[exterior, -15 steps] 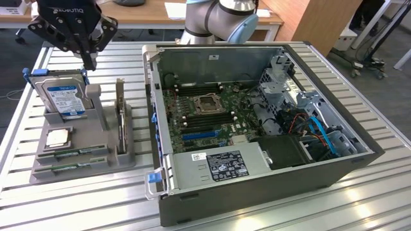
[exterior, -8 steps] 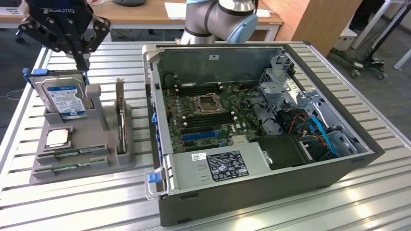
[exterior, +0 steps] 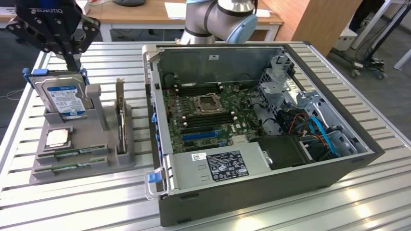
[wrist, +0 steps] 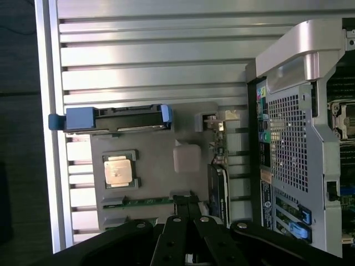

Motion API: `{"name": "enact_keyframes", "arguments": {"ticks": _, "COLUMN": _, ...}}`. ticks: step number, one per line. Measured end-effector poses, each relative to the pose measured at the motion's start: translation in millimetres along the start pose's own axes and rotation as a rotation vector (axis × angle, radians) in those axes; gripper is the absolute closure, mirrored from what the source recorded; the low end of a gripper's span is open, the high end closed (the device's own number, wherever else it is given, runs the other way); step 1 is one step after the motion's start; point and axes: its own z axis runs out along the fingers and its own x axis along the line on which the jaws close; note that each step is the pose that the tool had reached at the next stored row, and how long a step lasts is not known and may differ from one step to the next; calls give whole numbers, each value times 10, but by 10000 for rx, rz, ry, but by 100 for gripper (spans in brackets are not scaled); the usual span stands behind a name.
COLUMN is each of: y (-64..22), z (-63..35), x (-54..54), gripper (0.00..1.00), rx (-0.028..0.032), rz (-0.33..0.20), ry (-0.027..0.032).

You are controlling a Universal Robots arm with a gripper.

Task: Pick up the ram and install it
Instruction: 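Reach for the ram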

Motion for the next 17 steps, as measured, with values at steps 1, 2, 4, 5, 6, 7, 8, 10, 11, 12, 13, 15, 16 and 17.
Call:
{"name": "enact_keyframes", "arguments": {"ticks": 1, "y": -1, "z": 1, "x": 18, "gripper": 90, "rx": 0, "rz": 0, "ry": 0}}
{"name": "enact_keyframes", "arguments": {"ticks": 2, "y": -3, "z": 1, "x": 37, "gripper": 90, "rx": 1, "rz": 0, "ry": 1}}
{"name": "enact_keyframes", "arguments": {"ticks": 4, "y": -6, "z": 2, "x": 75, "gripper": 90, "rx": 0, "rz": 0, "ry": 1}}
{"name": "enact_keyframes", "arguments": {"ticks": 5, "y": -7, "z": 2, "x": 93, "gripper": 90, "rx": 0, "rz": 0, "ry": 1}}
{"name": "enact_keyframes", "arguments": {"ticks": 6, "y": -9, "z": 3, "x": 112, "gripper": 90, "rx": 0, "rz": 0, "ry": 0}}
{"name": "enact_keyframes", "arguments": {"ticks": 7, "y": -10, "z": 3, "x": 132, "gripper": 90, "rx": 1, "rz": 0, "ry": 1}}
{"name": "enact_keyframes", "arguments": {"ticks": 8, "y": -12, "z": 4, "x": 151, "gripper": 90, "rx": 0, "rz": 0, "ry": 0}}
{"name": "enact_keyframes", "arguments": {"ticks": 10, "y": -14, "z": 4, "x": 187, "gripper": 90, "rx": 0, "rz": 0, "ry": 1}}
{"name": "enact_keyframes", "arguments": {"ticks": 11, "y": -16, "z": 5, "x": 203, "gripper": 90, "rx": 0, "rz": -1, "ry": 0}}
{"name": "enact_keyframes", "arguments": {"ticks": 12, "y": -17, "z": 5, "x": 217, "gripper": 90, "rx": 1, "rz": 0, "ry": 1}}
{"name": "enact_keyframes", "arguments": {"ticks": 13, "y": -17, "z": 5, "x": 225, "gripper": 90, "rx": 0, "rz": 0, "ry": 0}}
{"name": "enact_keyframes", "arguments": {"ticks": 15, "y": -17, "z": 5, "x": 226, "gripper": 90, "rx": 0, "rz": -1, "ry": 0}}
{"name": "enact_keyframes", "arguments": {"ticks": 16, "y": -17, "z": 5, "x": 227, "gripper": 90, "rx": 0, "rz": 0, "ry": 0}}
{"name": "enact_keyframes", "arguments": {"ticks": 17, "y": -18, "z": 5, "x": 226, "gripper": 90, "rx": 0, "rz": 0, "ry": 1}}
